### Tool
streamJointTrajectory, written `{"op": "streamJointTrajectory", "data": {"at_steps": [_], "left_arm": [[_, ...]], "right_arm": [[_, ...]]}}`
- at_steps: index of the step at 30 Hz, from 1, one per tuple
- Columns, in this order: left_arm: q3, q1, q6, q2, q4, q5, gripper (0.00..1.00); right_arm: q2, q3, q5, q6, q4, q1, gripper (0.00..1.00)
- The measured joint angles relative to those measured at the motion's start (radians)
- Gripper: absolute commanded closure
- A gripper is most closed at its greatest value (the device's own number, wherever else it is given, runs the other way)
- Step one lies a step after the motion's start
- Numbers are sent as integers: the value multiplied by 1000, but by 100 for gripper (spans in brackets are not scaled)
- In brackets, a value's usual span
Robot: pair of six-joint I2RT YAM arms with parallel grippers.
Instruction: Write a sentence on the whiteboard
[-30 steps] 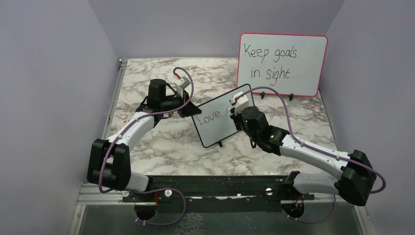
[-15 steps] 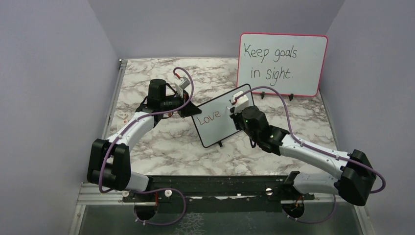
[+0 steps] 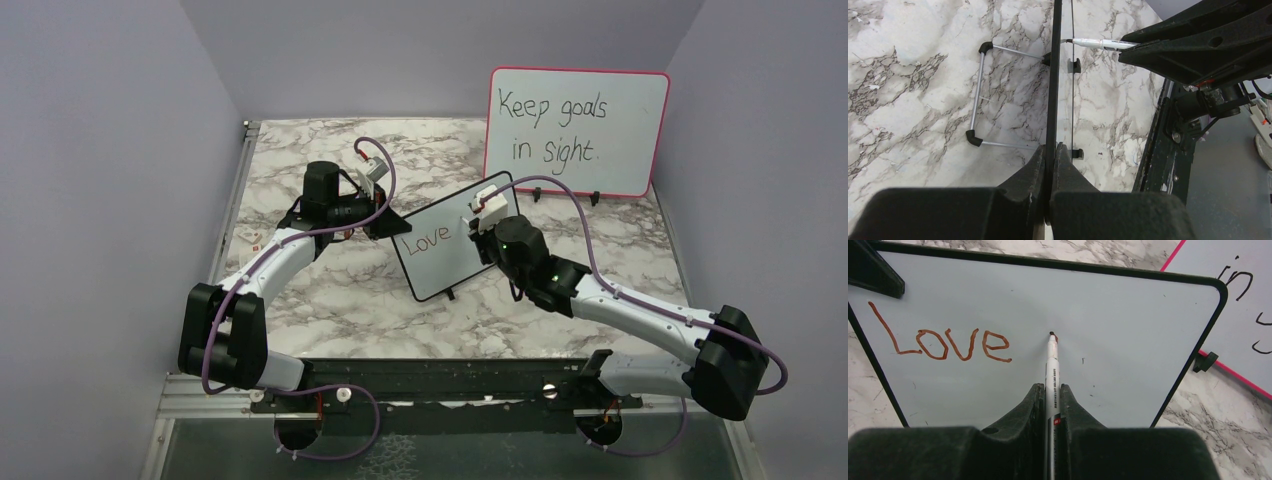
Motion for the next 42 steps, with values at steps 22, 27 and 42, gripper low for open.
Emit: {"op": "streamJointTrajectory", "data": {"at_steps": [22,27,42], "left_arm": [[1,0,0,1,0,-2,100],[1,0,0,1,-1,-3,100],[1,0,0,1,-1,-3,100]], "right_arm": [[-2,0,-39,-6,-49,0,100],[-2,0,-39,-6,-65,0,100],[-3,0,-16,-6,-74,0,100]]}}
